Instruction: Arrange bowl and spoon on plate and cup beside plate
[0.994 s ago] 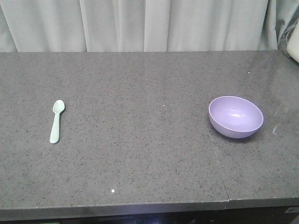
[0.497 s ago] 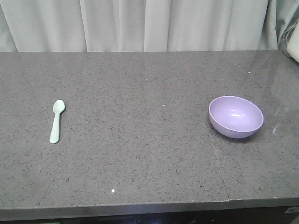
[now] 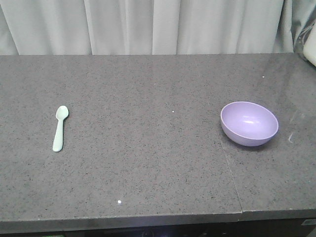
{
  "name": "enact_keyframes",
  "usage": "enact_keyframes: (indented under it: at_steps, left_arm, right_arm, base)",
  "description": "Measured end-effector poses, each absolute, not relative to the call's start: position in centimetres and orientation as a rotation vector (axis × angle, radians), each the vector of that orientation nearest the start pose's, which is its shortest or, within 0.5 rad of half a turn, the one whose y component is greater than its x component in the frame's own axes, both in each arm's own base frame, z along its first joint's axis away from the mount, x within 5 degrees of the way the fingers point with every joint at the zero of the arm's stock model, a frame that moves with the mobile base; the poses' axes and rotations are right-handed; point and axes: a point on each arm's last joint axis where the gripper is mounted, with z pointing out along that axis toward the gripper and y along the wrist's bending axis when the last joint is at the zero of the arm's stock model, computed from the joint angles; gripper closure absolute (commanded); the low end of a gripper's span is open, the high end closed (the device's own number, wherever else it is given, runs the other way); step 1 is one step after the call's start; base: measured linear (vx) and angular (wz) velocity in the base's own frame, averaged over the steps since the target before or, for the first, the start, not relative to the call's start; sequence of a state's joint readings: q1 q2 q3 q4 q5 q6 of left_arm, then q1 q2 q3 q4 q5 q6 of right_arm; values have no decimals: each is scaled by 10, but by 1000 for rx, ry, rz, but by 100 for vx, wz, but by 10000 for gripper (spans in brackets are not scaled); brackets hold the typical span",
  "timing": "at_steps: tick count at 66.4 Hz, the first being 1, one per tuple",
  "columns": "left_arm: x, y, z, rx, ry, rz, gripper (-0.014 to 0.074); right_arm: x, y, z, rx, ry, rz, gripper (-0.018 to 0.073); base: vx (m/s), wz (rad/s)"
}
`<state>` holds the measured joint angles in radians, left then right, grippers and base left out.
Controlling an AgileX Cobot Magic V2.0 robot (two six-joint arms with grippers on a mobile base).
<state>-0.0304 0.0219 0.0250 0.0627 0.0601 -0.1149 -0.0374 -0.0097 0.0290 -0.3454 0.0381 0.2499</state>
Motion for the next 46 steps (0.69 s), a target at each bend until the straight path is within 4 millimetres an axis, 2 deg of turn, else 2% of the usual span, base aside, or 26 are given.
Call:
enact_keyframes:
  at_steps: [46]
  left_arm:
    - [59, -1, 198, -20, 1591, -61, 602]
  right_arm:
    - [57, -3, 201, -34, 1540, -115, 561]
  base:
    - [0, 0]
